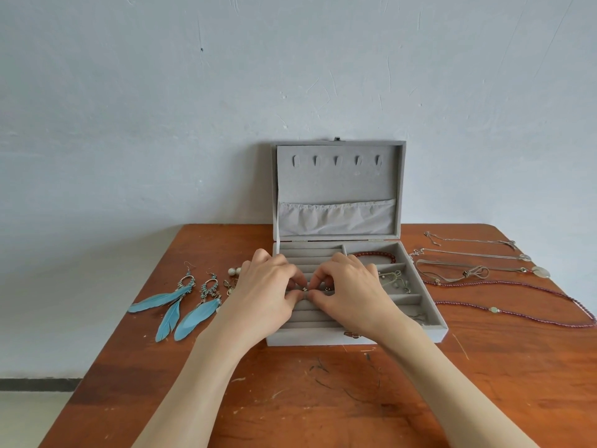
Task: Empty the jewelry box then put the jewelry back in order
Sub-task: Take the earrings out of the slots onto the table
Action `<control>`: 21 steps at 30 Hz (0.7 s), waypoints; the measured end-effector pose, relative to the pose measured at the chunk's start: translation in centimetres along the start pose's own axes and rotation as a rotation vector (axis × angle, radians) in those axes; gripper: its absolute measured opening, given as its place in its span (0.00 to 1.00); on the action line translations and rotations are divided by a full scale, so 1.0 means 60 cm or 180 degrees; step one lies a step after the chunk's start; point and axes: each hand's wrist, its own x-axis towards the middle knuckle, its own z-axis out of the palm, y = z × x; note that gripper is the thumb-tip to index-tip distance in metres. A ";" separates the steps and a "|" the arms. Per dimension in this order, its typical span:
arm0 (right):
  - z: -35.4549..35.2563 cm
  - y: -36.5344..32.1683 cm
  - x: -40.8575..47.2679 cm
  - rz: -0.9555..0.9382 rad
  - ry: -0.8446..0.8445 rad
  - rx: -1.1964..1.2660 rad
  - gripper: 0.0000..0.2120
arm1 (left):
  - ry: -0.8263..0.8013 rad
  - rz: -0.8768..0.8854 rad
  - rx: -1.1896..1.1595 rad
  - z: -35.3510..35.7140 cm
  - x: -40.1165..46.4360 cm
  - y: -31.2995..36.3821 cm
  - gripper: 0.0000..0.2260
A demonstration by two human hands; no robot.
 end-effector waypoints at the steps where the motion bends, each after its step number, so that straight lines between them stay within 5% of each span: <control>1: 0.000 0.000 0.000 0.0008 0.0026 -0.0019 0.08 | 0.0008 0.0010 -0.0007 0.000 0.000 0.000 0.12; 12: -0.019 0.014 -0.007 0.0056 0.0466 -0.0054 0.06 | 0.0120 0.0241 0.0303 0.001 0.001 0.005 0.10; 21: -0.018 0.014 -0.008 0.0090 0.0336 0.0007 0.06 | -0.0074 0.0133 0.0131 0.002 0.006 0.002 0.08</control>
